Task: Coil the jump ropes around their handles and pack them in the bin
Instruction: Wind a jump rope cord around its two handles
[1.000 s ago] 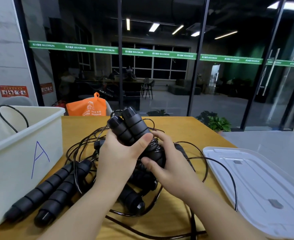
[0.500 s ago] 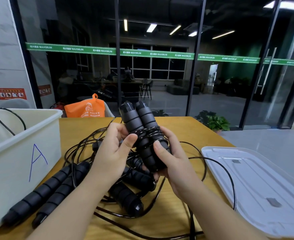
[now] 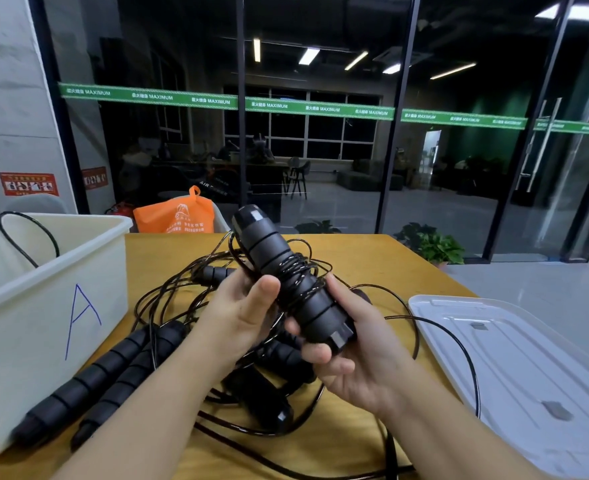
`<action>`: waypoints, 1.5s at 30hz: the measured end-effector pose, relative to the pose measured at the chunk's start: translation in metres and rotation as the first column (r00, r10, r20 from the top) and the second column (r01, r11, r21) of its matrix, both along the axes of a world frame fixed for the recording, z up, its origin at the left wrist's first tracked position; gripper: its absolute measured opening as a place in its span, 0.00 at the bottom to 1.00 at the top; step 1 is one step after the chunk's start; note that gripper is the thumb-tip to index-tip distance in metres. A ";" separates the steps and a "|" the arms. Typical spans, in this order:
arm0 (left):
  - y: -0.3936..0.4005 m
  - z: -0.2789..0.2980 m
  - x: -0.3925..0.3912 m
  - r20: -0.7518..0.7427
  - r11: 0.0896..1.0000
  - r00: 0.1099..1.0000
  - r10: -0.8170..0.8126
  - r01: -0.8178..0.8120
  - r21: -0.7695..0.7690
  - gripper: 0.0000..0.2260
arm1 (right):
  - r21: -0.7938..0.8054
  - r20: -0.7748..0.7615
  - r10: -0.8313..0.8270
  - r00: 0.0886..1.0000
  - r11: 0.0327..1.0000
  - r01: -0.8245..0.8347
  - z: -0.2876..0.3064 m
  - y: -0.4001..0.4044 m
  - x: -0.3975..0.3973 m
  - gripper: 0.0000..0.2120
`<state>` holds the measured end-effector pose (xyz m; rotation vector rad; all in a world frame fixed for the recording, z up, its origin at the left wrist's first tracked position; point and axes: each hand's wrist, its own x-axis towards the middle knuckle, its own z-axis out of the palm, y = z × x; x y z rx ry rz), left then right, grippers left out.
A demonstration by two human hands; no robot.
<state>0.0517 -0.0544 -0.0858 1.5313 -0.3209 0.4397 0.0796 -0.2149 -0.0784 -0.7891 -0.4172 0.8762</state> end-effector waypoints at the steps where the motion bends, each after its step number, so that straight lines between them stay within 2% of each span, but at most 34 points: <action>1: 0.002 0.000 0.000 -0.017 0.999 0.999 -0.050 0.050 -0.004 0.40 | 0.040 -0.043 0.067 0.997 0.997 -0.065 -0.002 0.000 0.003 0.21; 3: 0.004 0.003 -0.001 -0.018 0.995 0.995 -0.103 0.103 0.018 0.34 | 0.128 -0.083 0.206 0.975 0.973 -0.195 -0.006 -0.002 0.008 0.21; 5: 0.004 0.006 -0.001 -0.028 0.995 0.996 -0.089 0.090 0.031 0.32 | 0.139 -0.116 0.245 0.963 0.964 -0.229 -0.007 -0.004 0.010 0.20; 7: -0.002 0.009 -0.003 -0.059 0.998 0.997 -0.053 0.051 -0.026 0.35 | -0.007 -0.065 0.110 0.992 0.994 -0.111 -0.004 -0.005 0.009 0.20; 9: -0.009 0.013 -0.006 -0.066 0.996 0.997 0.050 -0.055 -0.065 0.34 | -0.197 0.147 -0.071 0.987 0.975 0.099 0.000 -0.002 0.005 0.25; 11: -0.014 0.017 -0.007 -0.059 0.984 0.985 0.164 -0.168 -0.064 0.23 | -0.279 0.395 -0.178 0.901 0.911 0.303 0.000 0.002 0.004 0.28; 12: -0.016 0.019 -0.008 -0.074 0.976 0.976 0.204 -0.209 -0.060 0.18 | -0.284 0.515 -0.215 0.830 0.871 0.401 -0.001 0.003 0.005 0.27; 15: -0.017 0.018 -0.007 -0.109 0.961 0.958 0.265 -0.272 -0.055 0.19 | -0.225 0.773 -0.211 0.598 0.790 0.570 -0.003 0.001 0.002 0.27; 19: -0.012 0.006 0.004 -0.112 0.949 0.943 0.313 -0.314 0.009 0.23 | -0.197 0.905 -0.100 0.414 0.764 0.614 -0.010 0.001 -0.003 0.36; 23: -0.012 0.002 0.007 -0.066 0.951 0.951 0.304 -0.297 0.090 0.22 | -0.187 0.931 -0.089 0.353 0.715 0.674 -0.009 0.001 -0.001 0.35; 25: -0.016 0.004 0.003 -0.047 0.939 0.946 0.320 -0.310 0.150 0.23 | -0.207 0.923 -0.091 0.374 0.703 0.680 -0.007 0.000 -0.002 0.35; 27: -0.017 0.006 0.000 -0.018 0.906 0.928 0.372 -0.359 0.223 0.25 | -0.212 0.891 -0.134 0.435 0.724 0.657 -0.005 0.000 -0.002 0.34; 30: -0.013 0.010 -0.004 0.069 0.823 0.895 0.440 -0.433 0.367 0.17 | -0.201 0.788 -0.230 0.571 0.781 0.592 -0.003 0.000 0.002 0.34; 33: -0.012 0.016 -0.009 0.160 0.771 0.884 0.438 -0.462 0.439 0.23 | -0.187 0.740 -0.242 0.627 0.822 0.538 0.000 -0.003 0.006 0.32; 36: -0.004 0.018 -0.009 0.256 0.708 0.871 0.419 -0.490 0.509 0.18 | -0.160 0.673 -0.229 0.704 0.883 0.440 0.005 -0.009 0.008 0.29; 38: 0.002 0.017 -0.009 0.305 0.681 0.867 0.393 -0.498 0.537 0.18 | -0.139 0.616 -0.214 0.758 0.918 0.372 0.006 -0.013 0.010 0.26; 40: 0.002 0.017 -0.009 0.298 0.707 0.875 0.382 -0.484 0.515 0.15 | -0.118 0.569 -0.199 0.798 0.941 0.318 0.004 -0.015 0.012 0.26; 42: -0.005 0.020 -0.013 0.231 0.784 0.910 0.345 -0.415 0.463 0.09 | -0.087 0.509 -0.190 0.840 0.959 0.269 0.001 -0.015 0.013 0.26; 45: -0.008 0.019 -0.012 0.172 0.892 0.957 0.234 -0.281 0.353 0.11 | -0.020 0.381 -0.143 0.913 0.986 0.163 -0.001 -0.014 0.016 0.27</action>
